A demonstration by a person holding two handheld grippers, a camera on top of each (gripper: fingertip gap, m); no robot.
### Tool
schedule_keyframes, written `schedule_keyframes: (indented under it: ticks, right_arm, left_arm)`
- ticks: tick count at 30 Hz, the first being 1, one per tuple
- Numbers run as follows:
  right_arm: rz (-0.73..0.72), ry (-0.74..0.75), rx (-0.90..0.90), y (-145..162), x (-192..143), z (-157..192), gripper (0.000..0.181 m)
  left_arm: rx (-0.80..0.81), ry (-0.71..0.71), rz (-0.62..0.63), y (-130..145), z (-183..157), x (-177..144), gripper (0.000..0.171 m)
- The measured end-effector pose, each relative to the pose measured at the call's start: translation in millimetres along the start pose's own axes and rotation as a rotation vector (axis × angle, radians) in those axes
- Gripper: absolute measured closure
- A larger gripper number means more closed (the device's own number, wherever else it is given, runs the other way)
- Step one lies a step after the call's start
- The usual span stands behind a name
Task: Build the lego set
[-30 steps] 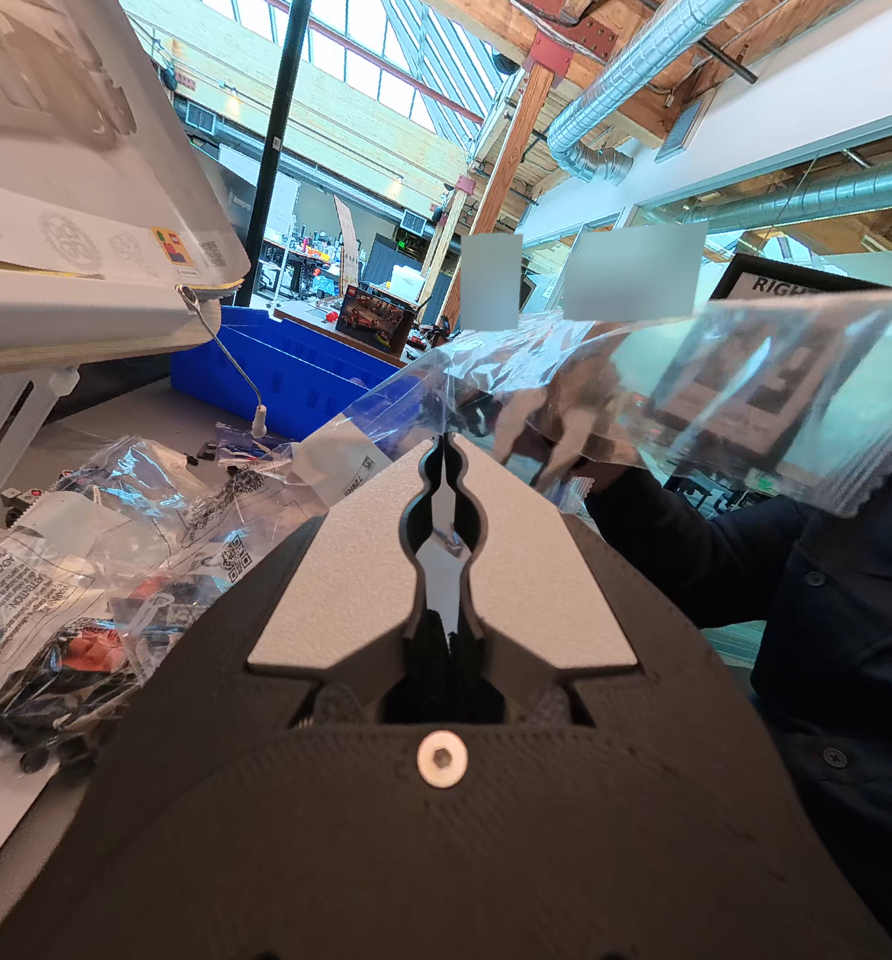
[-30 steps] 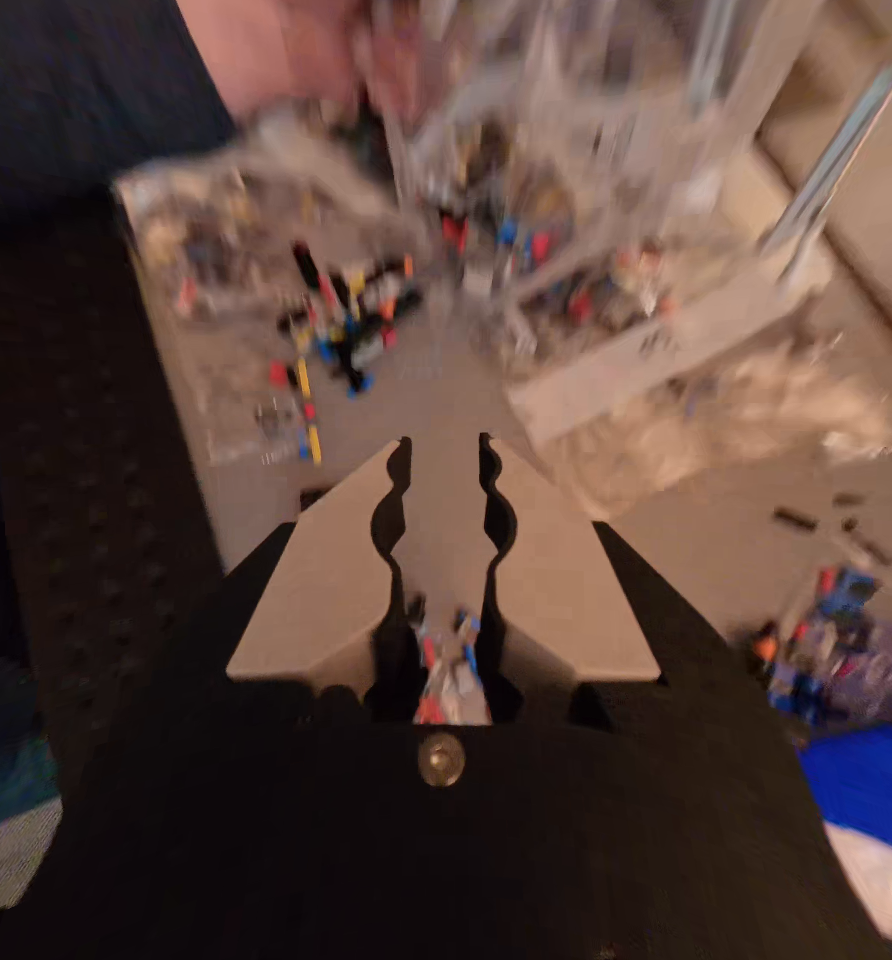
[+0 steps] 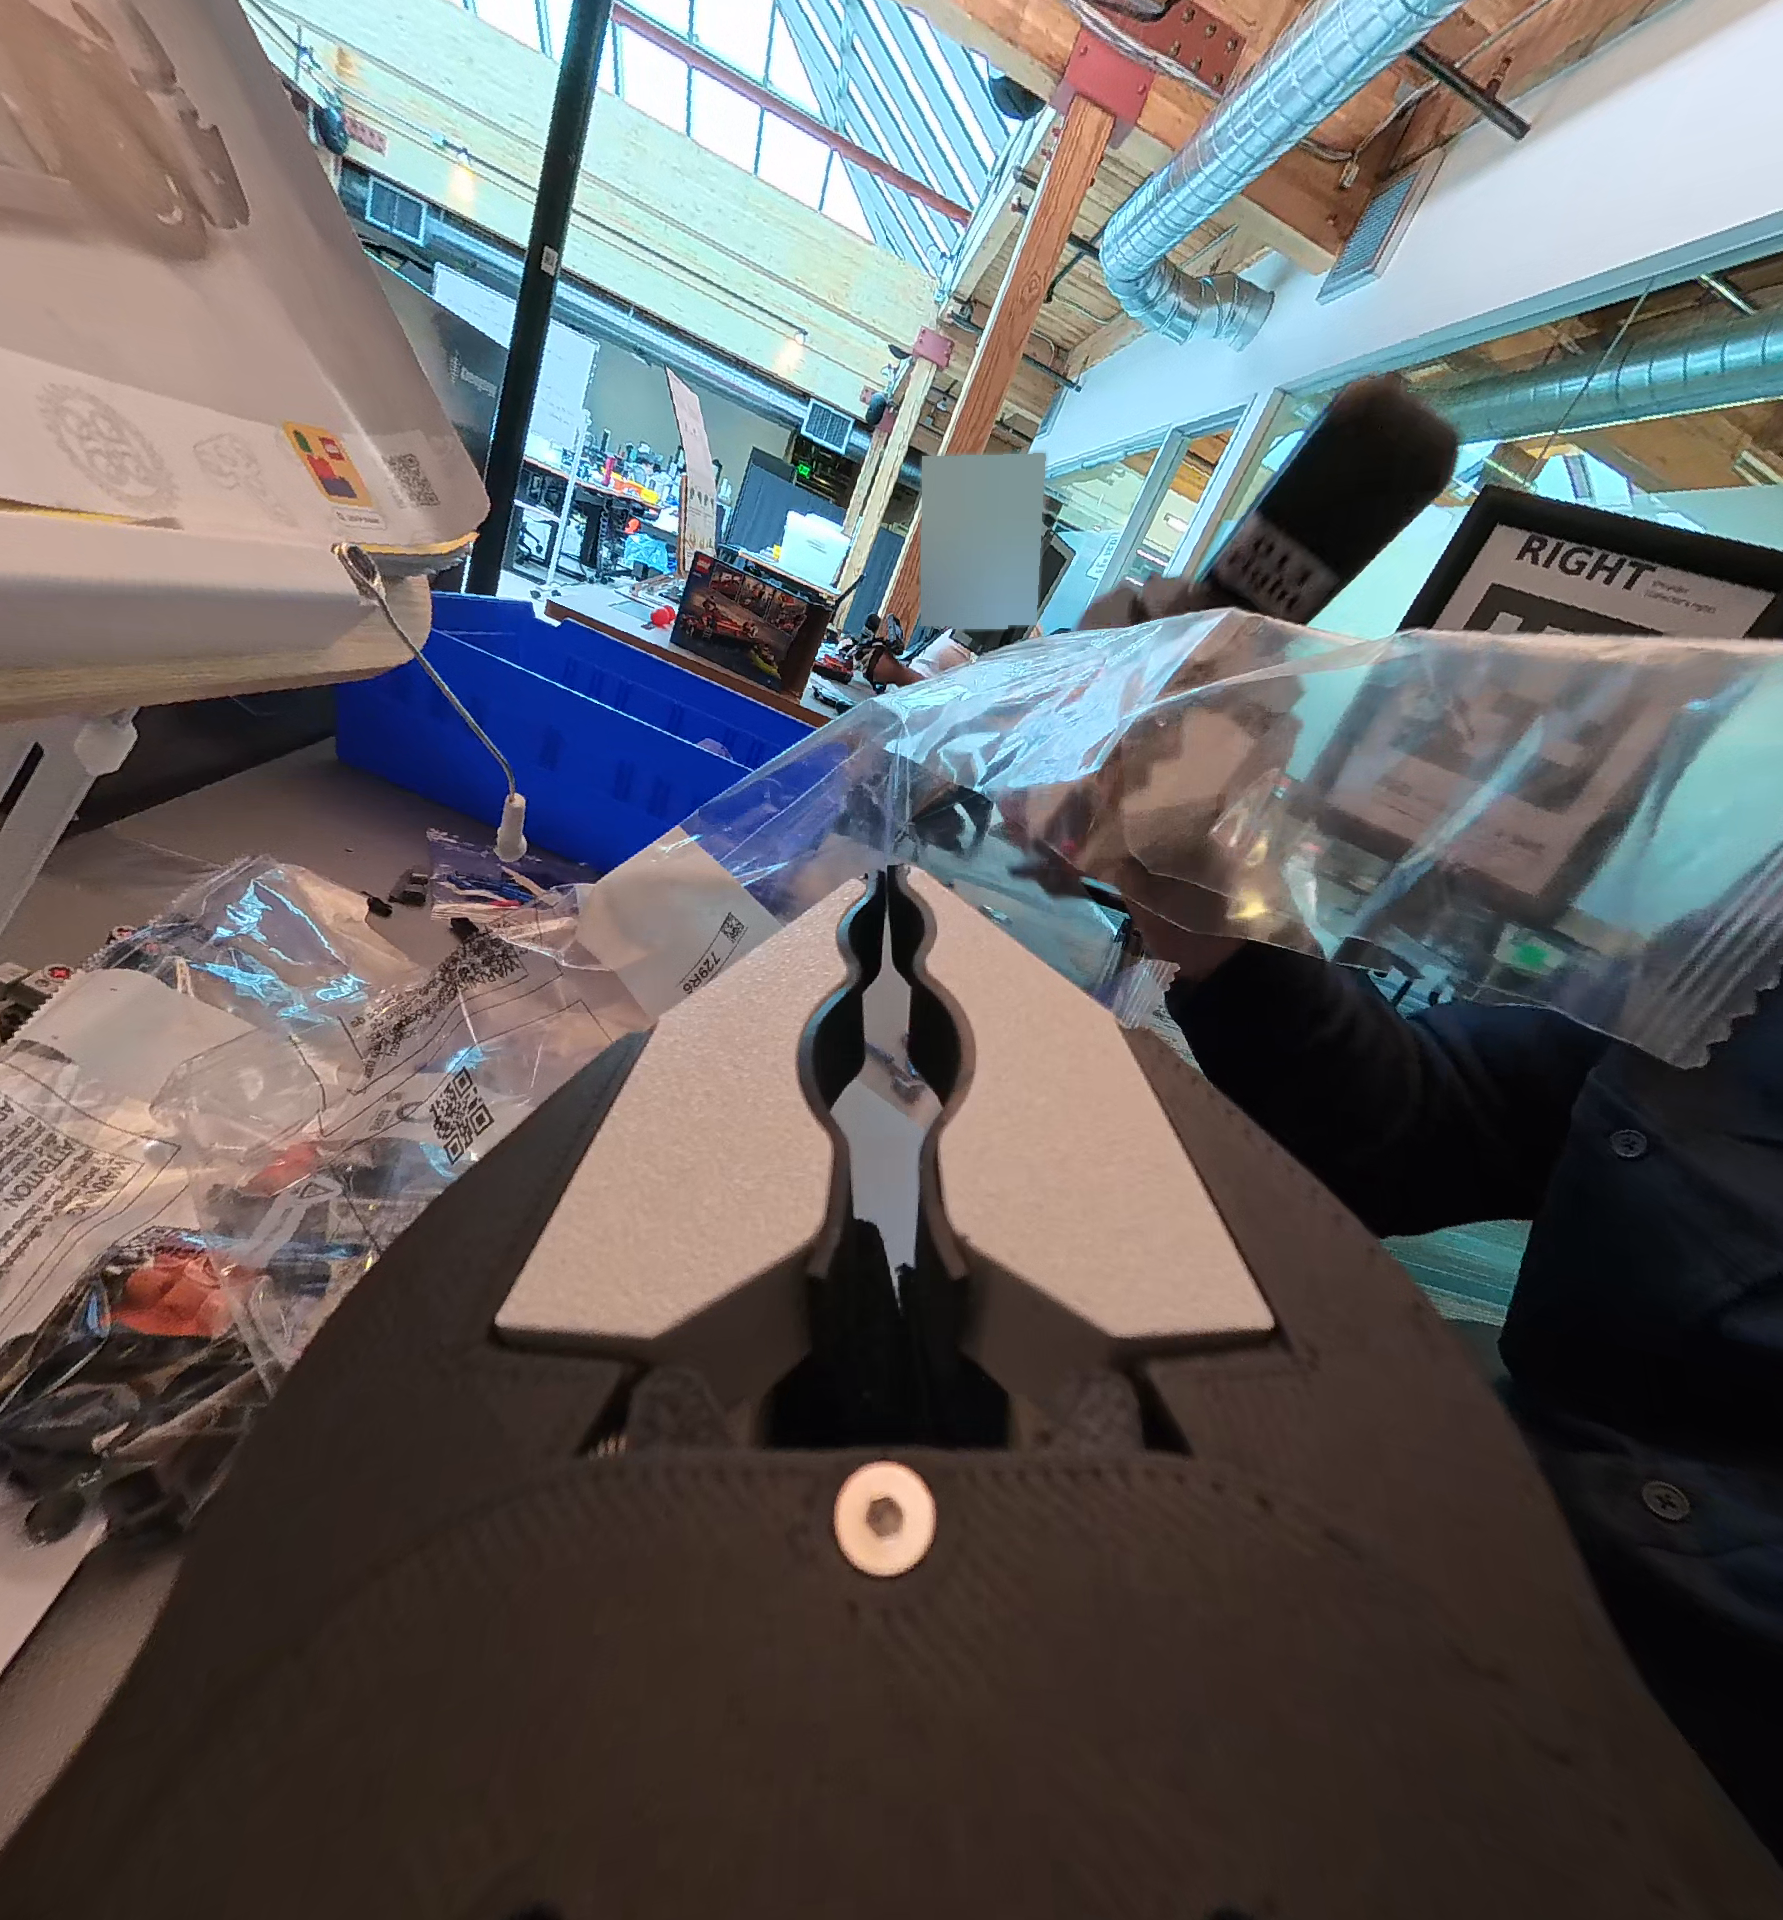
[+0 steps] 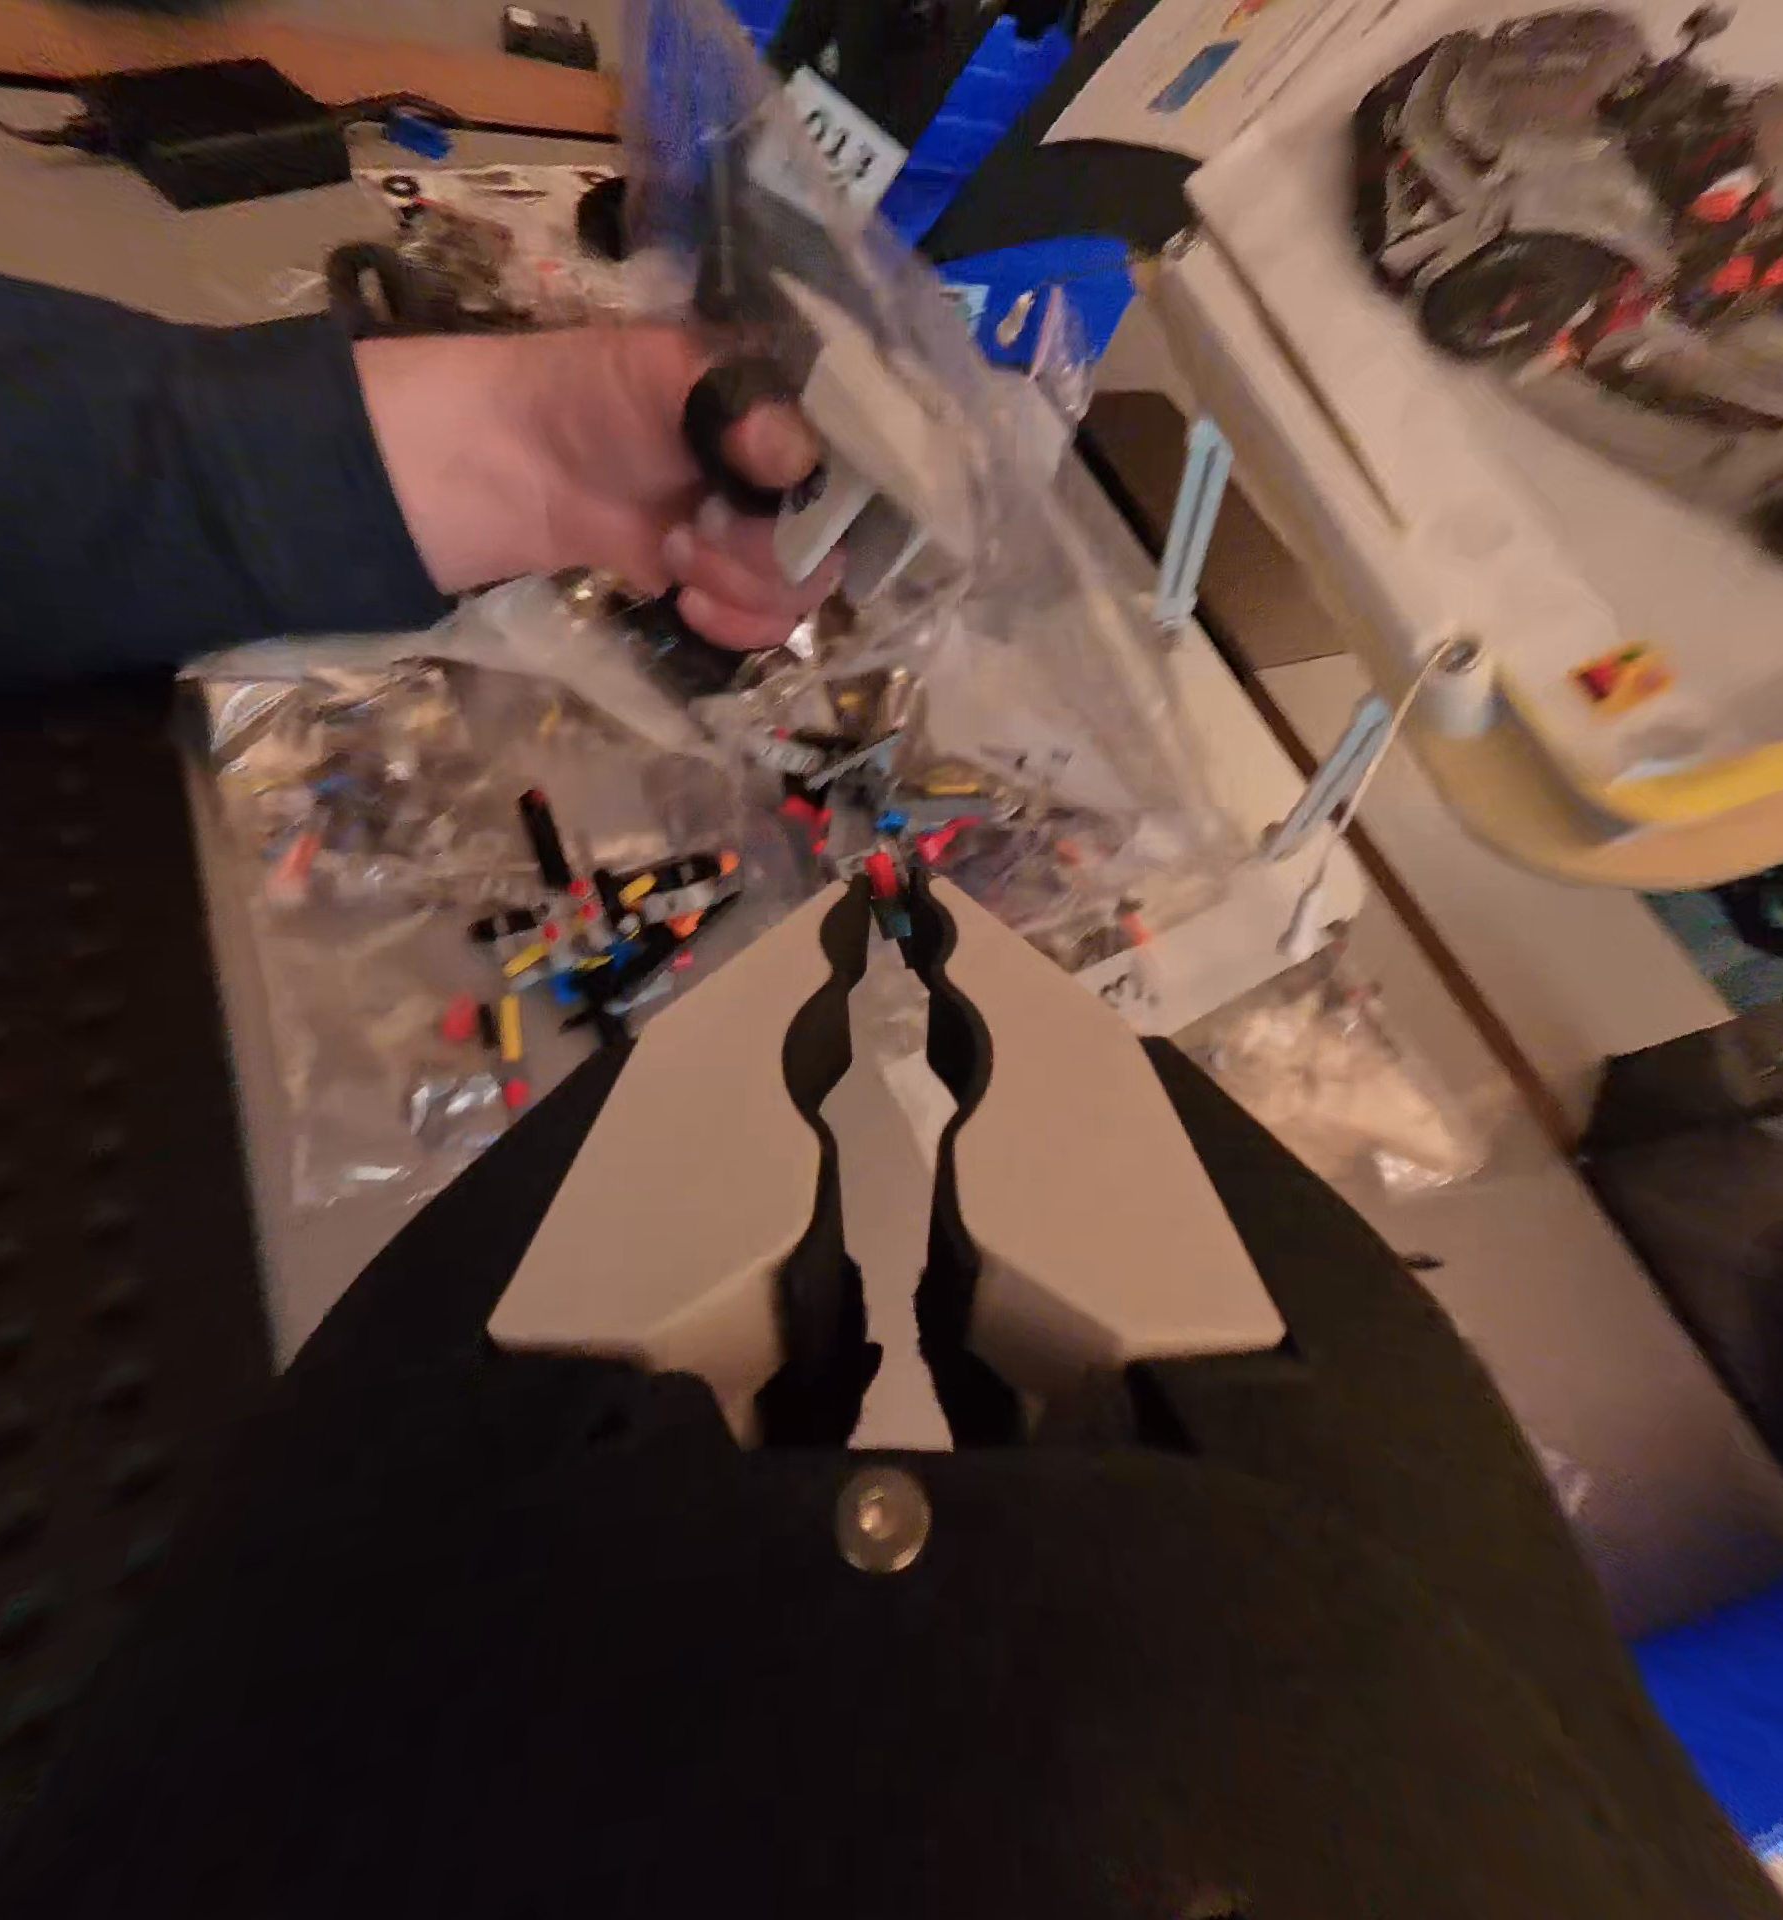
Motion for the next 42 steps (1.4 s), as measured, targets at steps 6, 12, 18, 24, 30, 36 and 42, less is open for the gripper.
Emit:
schedule_keyframes:
  ticks: [6, 12, 18, 24, 30, 36, 42]
  right_arm:
    - [0.015, 0.066, -0.013, -13.4, 18.7, -7.4, 0.160]
    - [0.126, -0.152, 0.117, 33.0, -13.4, 9.7, 0.159]
    - [0.442, -0.313, 0.137, 100.6, 11.0, 46.6, 0.152]
    - [0.506, -0.318, 0.141, 118.5, 30.1, 57.8, 0.169]
    - [0.482, -0.310, 0.123, 115.6, 31.0, 55.8, 0.177]
    - [0.384, -0.242, 0.192, 102.0, 38.8, 31.9, 0.177]
    - [0.430, -0.212, 0.197, 107.3, 29.7, 29.0, 0.157]
  left_arm:
    - [0.004, -0.001, -0.004, -1.9, -0.2, -1.9, 0.171]
    - [0.003, 0.000, -0.012, -2.6, 0.1, -2.8, 0.171]
    - [0.004, 0.005, 0.003, -0.3, -2.1, 1.5, 0.171]
    - [0.005, -0.002, -0.005, -1.1, -2.0, -1.0, 0.171]
    - [0.003, 0.000, -0.001, -1.1, -0.8, -0.5, 0.171]
    - [0.005, 0.000, -0.002, -1.3, -1.5, -0.4, 0.171]
    - [0.007, -0.003, -0.007, -2.5, -1.6, -2.5, 0.171]
Point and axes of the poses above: each gripper's, where its closed fingertips meet, x out along the fingers, y out of its underside, z = x × y across the jaws, the point moved 10 cm from there along -x, back along the fingers, and after that the axes turned 6 degrees about x, right-handed, at the moved point
